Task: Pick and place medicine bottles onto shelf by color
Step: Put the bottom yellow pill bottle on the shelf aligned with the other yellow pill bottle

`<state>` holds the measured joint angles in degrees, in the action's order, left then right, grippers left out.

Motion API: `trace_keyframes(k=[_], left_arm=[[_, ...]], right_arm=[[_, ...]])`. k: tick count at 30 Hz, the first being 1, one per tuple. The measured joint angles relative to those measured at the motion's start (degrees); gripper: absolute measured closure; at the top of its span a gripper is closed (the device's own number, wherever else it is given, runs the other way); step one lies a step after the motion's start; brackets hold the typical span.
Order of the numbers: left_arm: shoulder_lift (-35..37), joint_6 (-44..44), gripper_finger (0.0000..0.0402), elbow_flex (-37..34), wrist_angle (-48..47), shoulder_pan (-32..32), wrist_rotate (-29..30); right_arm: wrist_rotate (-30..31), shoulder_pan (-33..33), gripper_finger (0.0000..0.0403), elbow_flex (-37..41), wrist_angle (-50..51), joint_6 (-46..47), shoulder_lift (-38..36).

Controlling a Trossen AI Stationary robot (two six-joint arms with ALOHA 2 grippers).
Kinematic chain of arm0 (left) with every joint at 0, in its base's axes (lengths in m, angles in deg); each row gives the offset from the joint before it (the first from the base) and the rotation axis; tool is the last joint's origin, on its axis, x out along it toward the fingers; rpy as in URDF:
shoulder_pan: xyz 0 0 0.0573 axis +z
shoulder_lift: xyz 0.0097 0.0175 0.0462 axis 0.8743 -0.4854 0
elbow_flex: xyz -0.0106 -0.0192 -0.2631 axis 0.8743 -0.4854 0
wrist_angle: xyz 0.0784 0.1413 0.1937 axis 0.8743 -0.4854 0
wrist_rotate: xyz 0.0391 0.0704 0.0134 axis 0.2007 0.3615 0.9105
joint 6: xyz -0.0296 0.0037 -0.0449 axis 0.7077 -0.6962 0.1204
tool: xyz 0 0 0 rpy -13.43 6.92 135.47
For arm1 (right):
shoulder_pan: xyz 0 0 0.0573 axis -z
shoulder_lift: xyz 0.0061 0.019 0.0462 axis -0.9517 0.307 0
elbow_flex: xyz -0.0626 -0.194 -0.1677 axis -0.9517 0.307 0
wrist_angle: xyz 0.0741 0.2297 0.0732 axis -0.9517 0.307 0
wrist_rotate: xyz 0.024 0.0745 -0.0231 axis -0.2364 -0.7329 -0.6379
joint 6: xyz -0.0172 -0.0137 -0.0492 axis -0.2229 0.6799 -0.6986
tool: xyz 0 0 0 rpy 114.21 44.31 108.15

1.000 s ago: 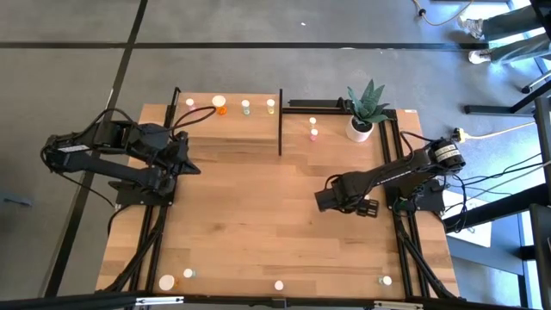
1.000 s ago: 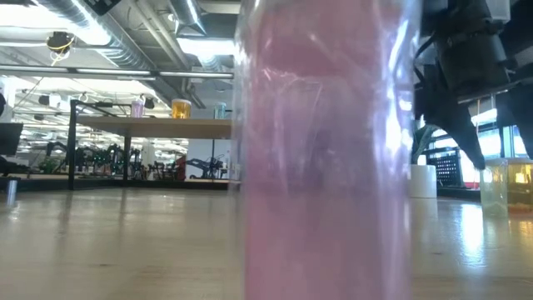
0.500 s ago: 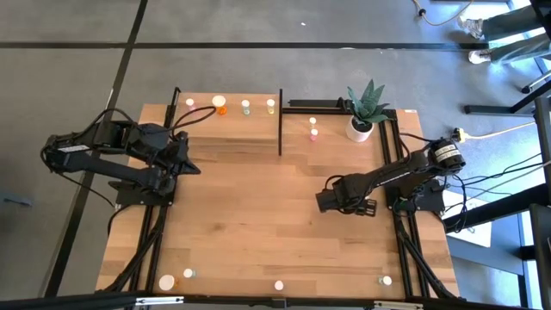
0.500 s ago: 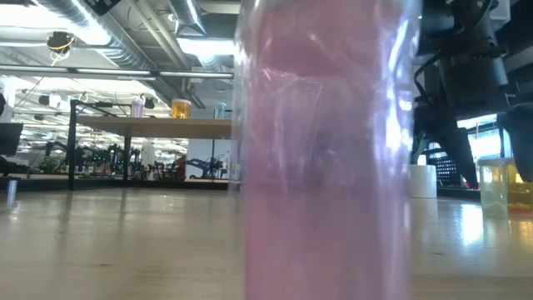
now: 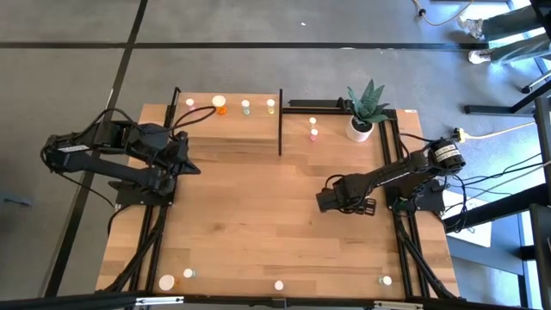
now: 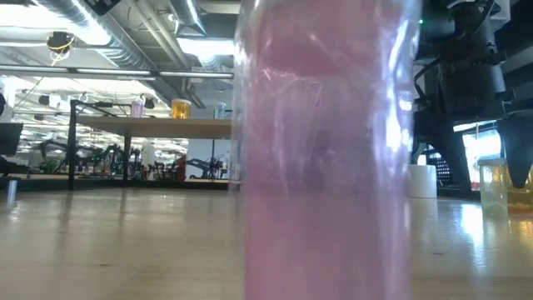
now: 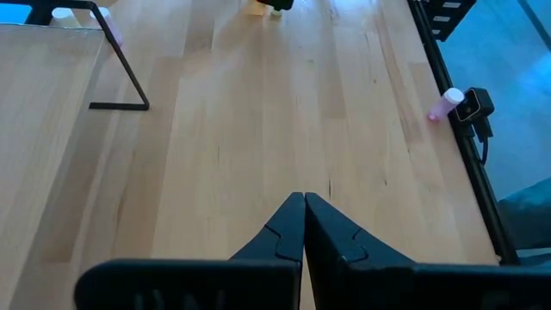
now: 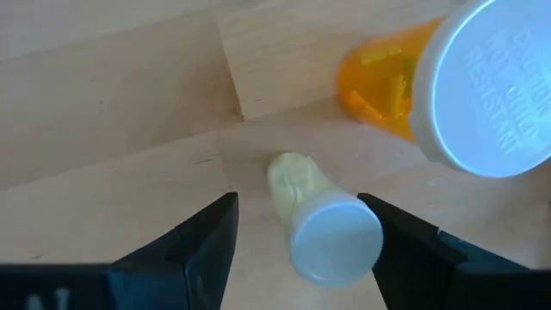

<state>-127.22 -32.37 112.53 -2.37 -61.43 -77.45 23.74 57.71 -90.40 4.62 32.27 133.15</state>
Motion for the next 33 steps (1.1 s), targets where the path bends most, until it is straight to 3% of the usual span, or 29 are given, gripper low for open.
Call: trace_keyframes(k=[4,16,24,33], left_arm=[[0.0,0.0,0.0400,0.0,0.0,0.0,0.0],[0.0,0.0,0.0400,0.0,0.0,0.0,0.0],[0.0,0.0,0.0401,0.0,0.0,0.0,0.0],[0.0,0.0,0.0400,0.0,0.0,0.0,0.1]], right_arm=[[0.0,0.0,0.0186,0.0,0.0,0.0,0.0],[0.2,0.0,0.0295,0.0,0.1,-2.9,0.0],[0.2,0.0,0.0287,-1.9,0.1,-9.6,0.0],[4.4,0.8,0.0295,-12.5,-0.1,-20.3,0.3]])
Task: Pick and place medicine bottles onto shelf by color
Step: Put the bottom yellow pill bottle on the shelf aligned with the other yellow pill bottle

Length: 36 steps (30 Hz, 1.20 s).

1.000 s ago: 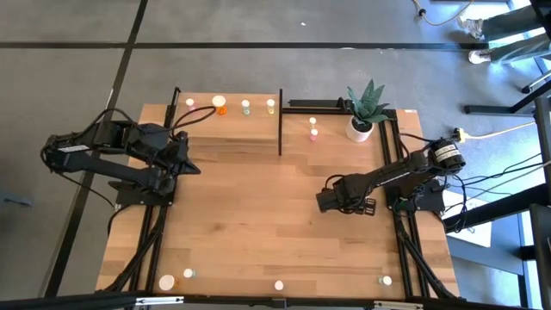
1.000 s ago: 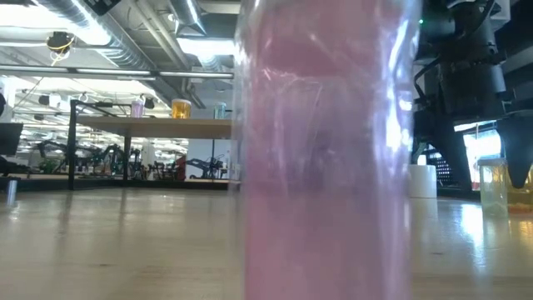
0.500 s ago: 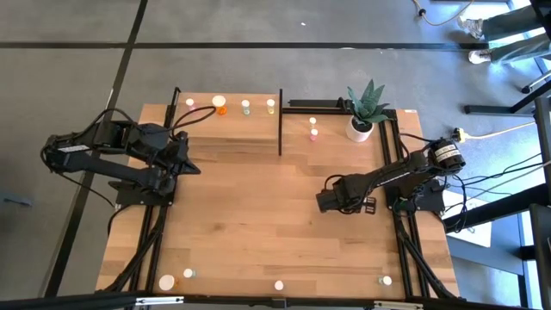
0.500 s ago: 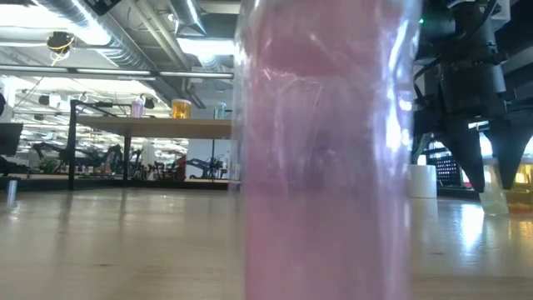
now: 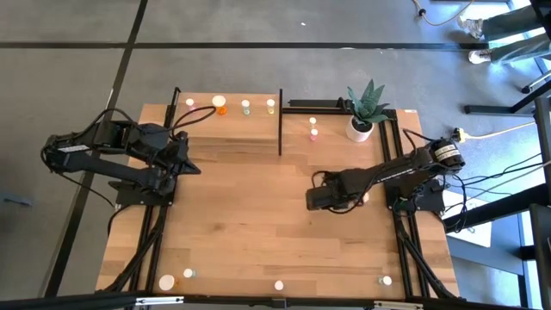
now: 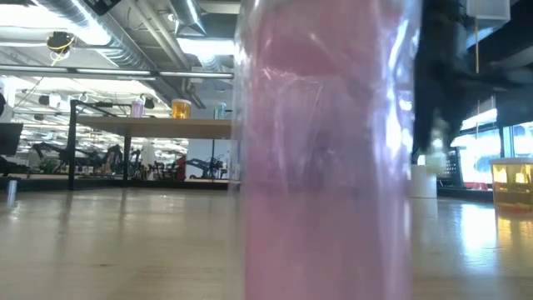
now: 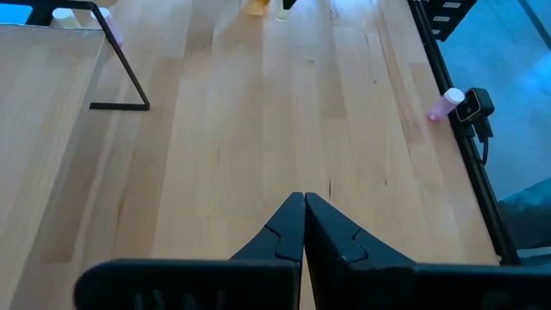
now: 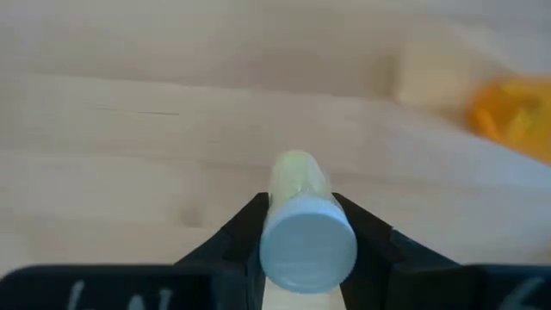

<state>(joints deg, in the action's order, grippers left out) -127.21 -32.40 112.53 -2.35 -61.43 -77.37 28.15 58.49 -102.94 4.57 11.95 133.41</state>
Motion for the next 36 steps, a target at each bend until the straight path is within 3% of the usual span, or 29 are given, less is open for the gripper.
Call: trace_keyframes(k=[8,14,26,36], left_arm=[[0.0,0.0,0.0401,0.0,0.0,0.0,0.3],[0.0,1.4,0.0400,0.0,0.0,0.0,0.4],[0.0,3.8,0.0400,0.0,0.0,0.0,0.6],[0.0,4.4,0.0401,0.1,0.0,0.0,0.9]], right_arm=[[5.5,3.1,0.0296,-11.2,-0.1,-15.4,0.2],[6.3,5.0,0.0293,-16.1,-0.7,-24.9,0.2],[6.2,6.2,0.0294,-21.5,-2.2,-41.8,0.2],[5.6,6.2,0.0295,-22.8,-11.5,-52.7,2.4]])
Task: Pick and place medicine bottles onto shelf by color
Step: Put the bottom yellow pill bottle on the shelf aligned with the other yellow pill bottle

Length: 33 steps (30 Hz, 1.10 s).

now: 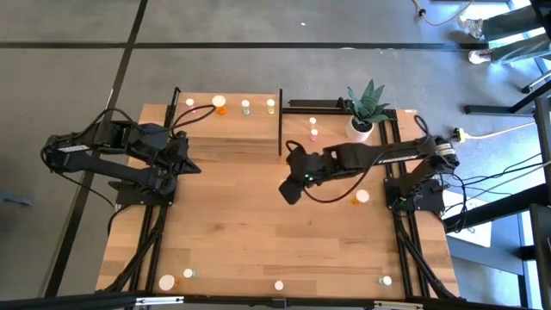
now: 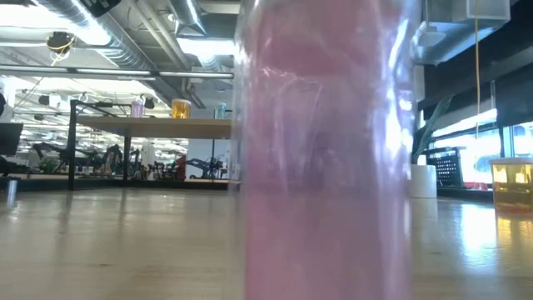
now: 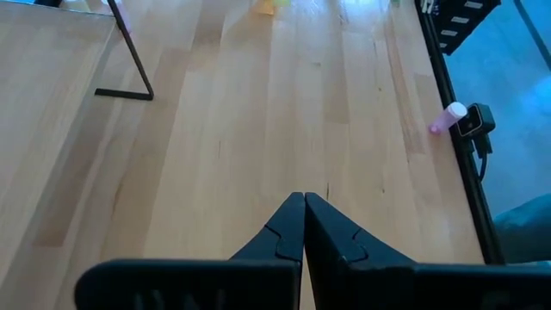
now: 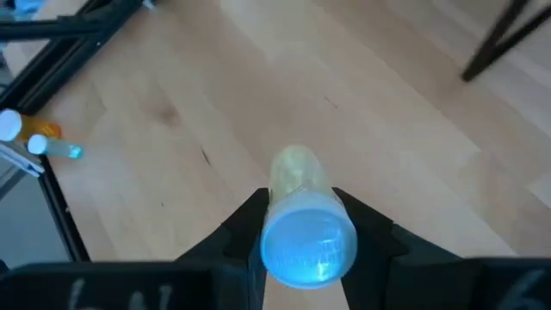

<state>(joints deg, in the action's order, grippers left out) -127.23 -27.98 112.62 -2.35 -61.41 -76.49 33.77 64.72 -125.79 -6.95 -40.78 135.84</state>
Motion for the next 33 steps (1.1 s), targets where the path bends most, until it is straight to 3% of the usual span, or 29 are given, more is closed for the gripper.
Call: trace_keyframes(k=[9,16,25,33], left_arm=[[0.0,0.1,0.0401,0.0,0.0,0.0,1.4],[0.0,0.1,0.0400,0.0,0.0,0.0,1.4],[0.0,0.0,0.0401,0.0,-0.1,0.0,1.4],[0.0,0.0,0.0401,0.0,-0.2,0.0,1.4]], right_arm=[[-7.1,0.9,0.0293,0.0,-2.0,-4.5,7.4],[-7.6,1.5,0.0292,0.0,1.8,-6.4,11.1],[-7.5,3.2,0.0291,0.0,10.1,-0.2,15.0],[-7.5,3.9,0.0291,0.0,10.8,-0.3,17.5]])
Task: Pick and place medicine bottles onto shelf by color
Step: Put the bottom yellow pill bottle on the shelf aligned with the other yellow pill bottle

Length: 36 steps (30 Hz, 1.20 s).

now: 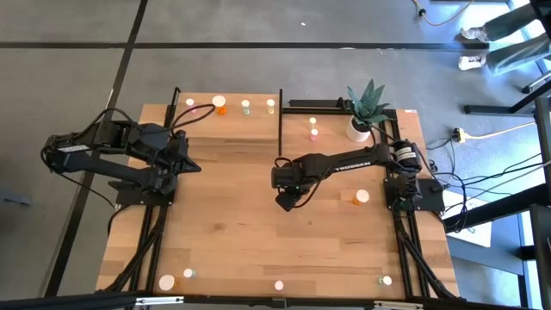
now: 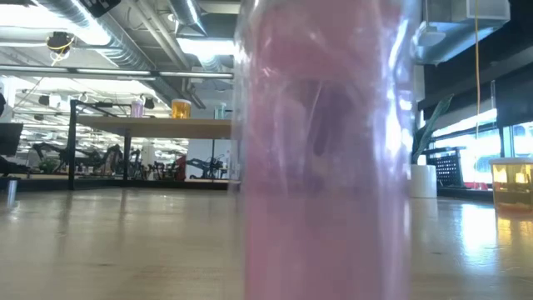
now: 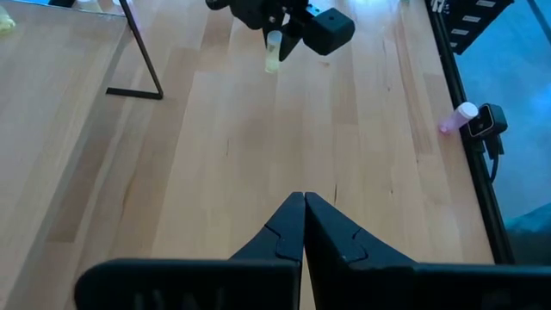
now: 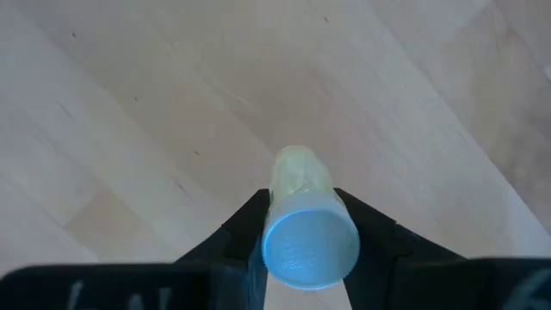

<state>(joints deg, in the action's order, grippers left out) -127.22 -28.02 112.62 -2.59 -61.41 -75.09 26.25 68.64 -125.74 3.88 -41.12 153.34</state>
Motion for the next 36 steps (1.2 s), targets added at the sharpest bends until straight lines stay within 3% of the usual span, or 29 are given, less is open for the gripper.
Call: trace_keyframes(k=[15,36], left_arm=[[0.0,-0.3,0.0400,0.0,0.0,0.0,-0.9],[0.0,-0.5,0.0400,0.0,0.0,0.0,-2.1]], right_arm=[[2.0,0.0,0.0291,0.1,-1.0,-1.5,1.9],[-0.1,2.6,0.0288,0.1,-1.0,-0.2,3.1]])
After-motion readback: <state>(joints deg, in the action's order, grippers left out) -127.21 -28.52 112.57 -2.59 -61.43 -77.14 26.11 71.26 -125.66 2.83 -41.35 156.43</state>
